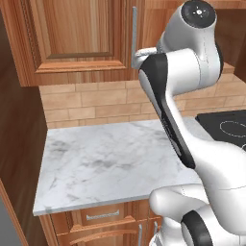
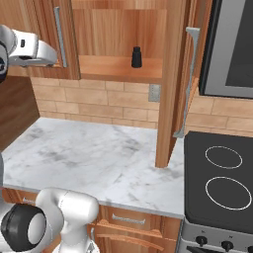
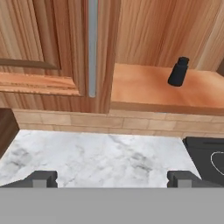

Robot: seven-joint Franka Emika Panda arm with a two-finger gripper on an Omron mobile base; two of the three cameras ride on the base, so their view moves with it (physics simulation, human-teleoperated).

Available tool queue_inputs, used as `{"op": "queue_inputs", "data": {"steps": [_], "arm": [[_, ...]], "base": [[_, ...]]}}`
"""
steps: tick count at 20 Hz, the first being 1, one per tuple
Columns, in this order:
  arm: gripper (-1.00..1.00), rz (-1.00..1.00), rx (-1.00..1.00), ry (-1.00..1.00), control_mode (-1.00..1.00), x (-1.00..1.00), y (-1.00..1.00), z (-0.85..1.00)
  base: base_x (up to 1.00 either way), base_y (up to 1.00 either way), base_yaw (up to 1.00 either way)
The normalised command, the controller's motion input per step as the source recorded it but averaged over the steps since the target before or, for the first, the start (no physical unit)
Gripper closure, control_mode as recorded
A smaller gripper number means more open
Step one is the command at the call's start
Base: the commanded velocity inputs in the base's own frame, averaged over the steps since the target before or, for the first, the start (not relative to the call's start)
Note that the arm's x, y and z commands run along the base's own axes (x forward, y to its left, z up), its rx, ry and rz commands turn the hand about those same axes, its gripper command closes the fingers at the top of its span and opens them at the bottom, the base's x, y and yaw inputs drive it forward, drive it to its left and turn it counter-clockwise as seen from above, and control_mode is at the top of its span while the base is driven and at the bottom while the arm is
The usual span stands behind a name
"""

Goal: Move the ketchup and shaker from the cabinet to the dining counter.

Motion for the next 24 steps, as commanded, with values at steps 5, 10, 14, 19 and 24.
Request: {"op": "queue_inputs", "data": {"steps": [5, 10, 14, 19, 24], "arm": [[-1.0, 0.0, 0.0, 0.01, -1.0, 0.34, 0.04, 0.03], [-1.0, 0.0, 0.0, 0.0, -1.0, 0.37, 0.1, 0.0], [-1.0, 0.0, 0.0, 0.0, -1.0, 0.44, 0.05, 0.0], [-1.0, 0.0, 0.0, 0.0, -1.0, 0.43, 0.08, 0.0], [-1.0, 0.0, 0.0, -0.01, -1.0, 0.36, 0.02, 0.0]], "base": [[0.0, 0.0, 0.0], [0.0, 0.0, 0.0], [0.0, 0.0, 0.0], [0.0, 0.0, 0.0], [0.0, 0.0, 0.0]]}}
